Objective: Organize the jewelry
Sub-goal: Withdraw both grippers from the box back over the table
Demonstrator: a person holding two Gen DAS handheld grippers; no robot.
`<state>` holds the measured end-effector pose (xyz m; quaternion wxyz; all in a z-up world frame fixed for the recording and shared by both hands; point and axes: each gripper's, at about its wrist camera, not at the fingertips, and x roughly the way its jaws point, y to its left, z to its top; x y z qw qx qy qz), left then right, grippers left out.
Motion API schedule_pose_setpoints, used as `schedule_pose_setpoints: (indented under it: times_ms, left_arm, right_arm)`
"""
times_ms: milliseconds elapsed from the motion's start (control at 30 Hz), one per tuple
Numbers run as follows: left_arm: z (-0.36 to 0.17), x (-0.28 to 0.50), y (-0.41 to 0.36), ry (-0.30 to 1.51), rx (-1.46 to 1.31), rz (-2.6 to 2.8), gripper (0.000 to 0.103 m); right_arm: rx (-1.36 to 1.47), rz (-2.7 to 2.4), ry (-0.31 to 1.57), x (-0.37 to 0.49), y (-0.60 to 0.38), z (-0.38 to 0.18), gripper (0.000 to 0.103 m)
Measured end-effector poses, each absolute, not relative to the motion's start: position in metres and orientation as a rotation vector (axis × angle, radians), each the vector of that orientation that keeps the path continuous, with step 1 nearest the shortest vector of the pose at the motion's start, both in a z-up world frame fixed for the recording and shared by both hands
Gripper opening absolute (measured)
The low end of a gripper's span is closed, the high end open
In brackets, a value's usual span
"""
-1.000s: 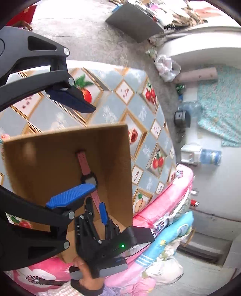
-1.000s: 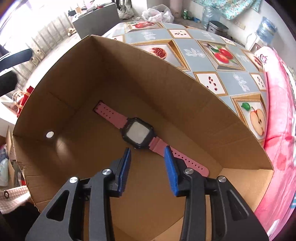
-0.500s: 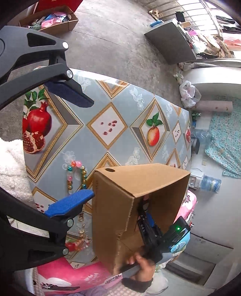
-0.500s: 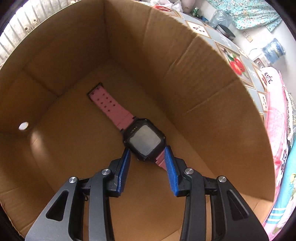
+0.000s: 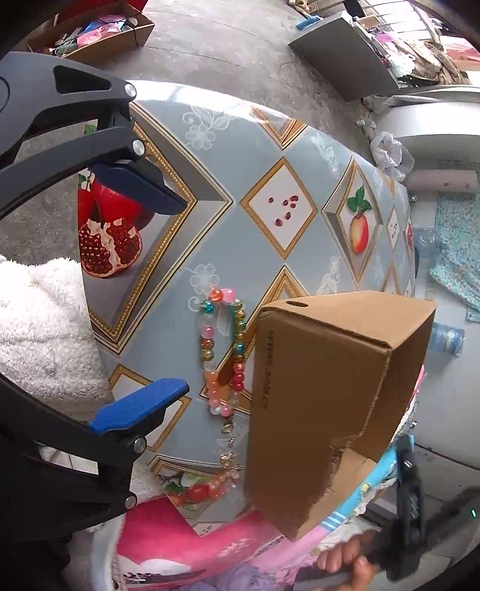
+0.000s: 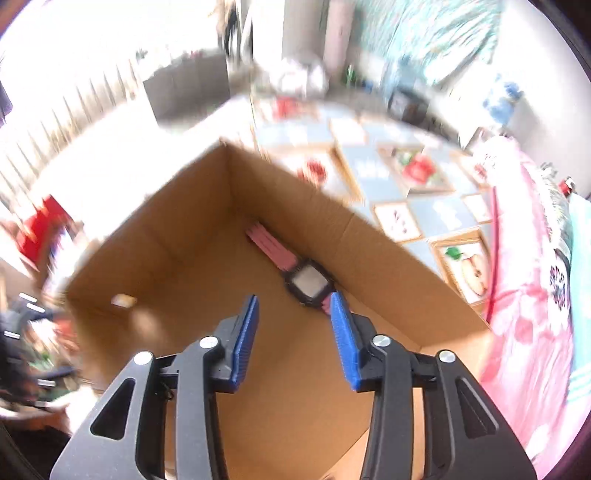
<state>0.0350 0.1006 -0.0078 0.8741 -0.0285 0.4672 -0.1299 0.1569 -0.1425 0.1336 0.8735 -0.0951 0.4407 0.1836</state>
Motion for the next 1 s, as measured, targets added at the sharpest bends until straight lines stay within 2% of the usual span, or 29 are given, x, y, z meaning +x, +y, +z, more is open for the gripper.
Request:
schedule_pose_setpoints:
  times_ms: [67,100,167,267,367,433,567,833,1000]
  left_arm:
    - [-0.015,0.035,0.095,0.995,-0.037,-0.281,0.086]
    - [-0.016,0.035,0.093,1.000,-0.025,-0.286,0.086]
    - [-0.020,0.036,0.088,1.011,0.005,-0.285,0.086]
    - [-0.022,0.037,0.082,1.023,0.039,-0.275,0.086]
    - [-0.025,0.041,0.077,1.026,0.093,-0.253,0.086]
    - [-0.027,0.040,0.073,1.020,0.127,-0.250,0.091]
    - [-0.028,0.039,0.073,1.012,0.134,-0.246,0.095]
    - [-0.028,0.039,0.072,1.036,0.145,-0.239,0.095]
    - [-0.028,0.039,0.071,1.031,0.145,-0.232,0.095]
  right_arm:
    - [-0.155,0.411,0.830,0.120,-0.151,0.154,0.068]
    - [-0.135,0.429,0.773,0.093,-0.153,0.163,0.070]
    - [-0.105,0.460,0.731,0.066,-0.147,0.165,0.081]
    - [-0.070,0.461,0.729,0.027,-0.141,0.152,0.087]
    - [-0.028,0.401,0.773,-0.001,-0.139,0.121,0.088]
    - [0.021,0.339,0.815,-0.006,-0.140,0.096,0.090]
    - [-0.057,0.132,0.841,-0.003,-0.136,0.065,0.095]
    - [-0.276,0.063,0.690,-0.014,-0.105,0.071,0.096]
    - [-0.262,0.149,0.686,-0.017,-0.098,0.064,0.096]
